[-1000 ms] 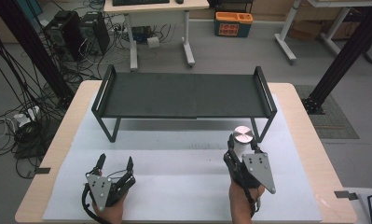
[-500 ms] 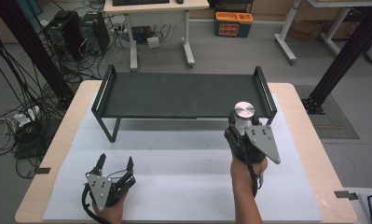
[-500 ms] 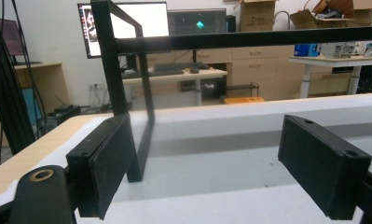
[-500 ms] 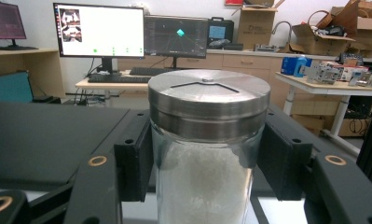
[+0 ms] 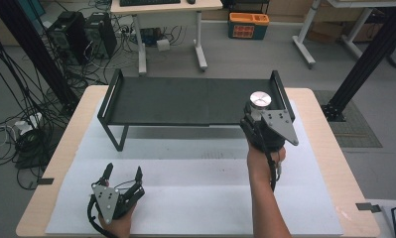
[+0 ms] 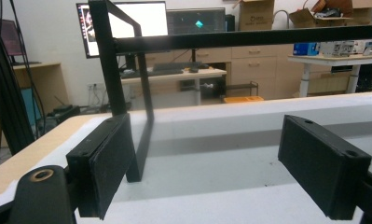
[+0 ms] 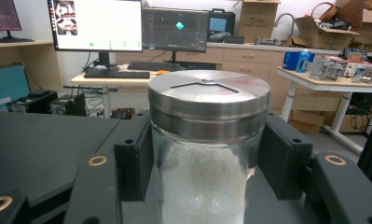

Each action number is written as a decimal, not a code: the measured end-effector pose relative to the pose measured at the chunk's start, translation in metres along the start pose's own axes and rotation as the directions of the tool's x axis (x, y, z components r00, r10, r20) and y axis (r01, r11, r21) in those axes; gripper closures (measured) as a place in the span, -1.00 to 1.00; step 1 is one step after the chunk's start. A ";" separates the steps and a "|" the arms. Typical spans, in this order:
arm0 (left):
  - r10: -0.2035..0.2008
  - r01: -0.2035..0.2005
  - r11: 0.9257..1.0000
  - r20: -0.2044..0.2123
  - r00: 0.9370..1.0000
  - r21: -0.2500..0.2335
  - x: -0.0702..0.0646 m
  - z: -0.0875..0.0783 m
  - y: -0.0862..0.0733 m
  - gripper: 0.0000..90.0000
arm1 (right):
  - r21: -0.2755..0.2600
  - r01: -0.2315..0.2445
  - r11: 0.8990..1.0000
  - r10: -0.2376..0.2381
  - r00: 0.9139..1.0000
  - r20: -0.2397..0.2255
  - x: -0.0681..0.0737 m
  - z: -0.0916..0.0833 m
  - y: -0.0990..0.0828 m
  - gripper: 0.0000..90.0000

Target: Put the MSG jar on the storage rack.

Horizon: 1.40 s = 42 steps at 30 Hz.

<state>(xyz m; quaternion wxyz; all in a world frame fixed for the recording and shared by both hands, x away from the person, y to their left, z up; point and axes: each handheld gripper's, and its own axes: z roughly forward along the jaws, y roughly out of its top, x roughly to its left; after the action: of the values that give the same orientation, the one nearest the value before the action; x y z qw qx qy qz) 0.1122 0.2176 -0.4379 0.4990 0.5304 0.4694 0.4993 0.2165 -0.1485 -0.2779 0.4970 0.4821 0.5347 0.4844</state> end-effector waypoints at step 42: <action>-0.004 0.004 1.000 0.000 1.000 -0.002 0.000 0.000 0.000 -0.59 | 0.080 -0.009 0.997 0.009 1.000 0.005 -0.005 0.053 0.004 -0.08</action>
<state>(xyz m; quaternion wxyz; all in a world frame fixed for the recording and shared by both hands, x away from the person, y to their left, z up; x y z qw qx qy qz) 0.1122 0.2179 -0.4383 0.5005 0.5290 0.4701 0.4986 0.2695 -0.1510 -0.2752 0.4763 0.5051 0.5504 0.4638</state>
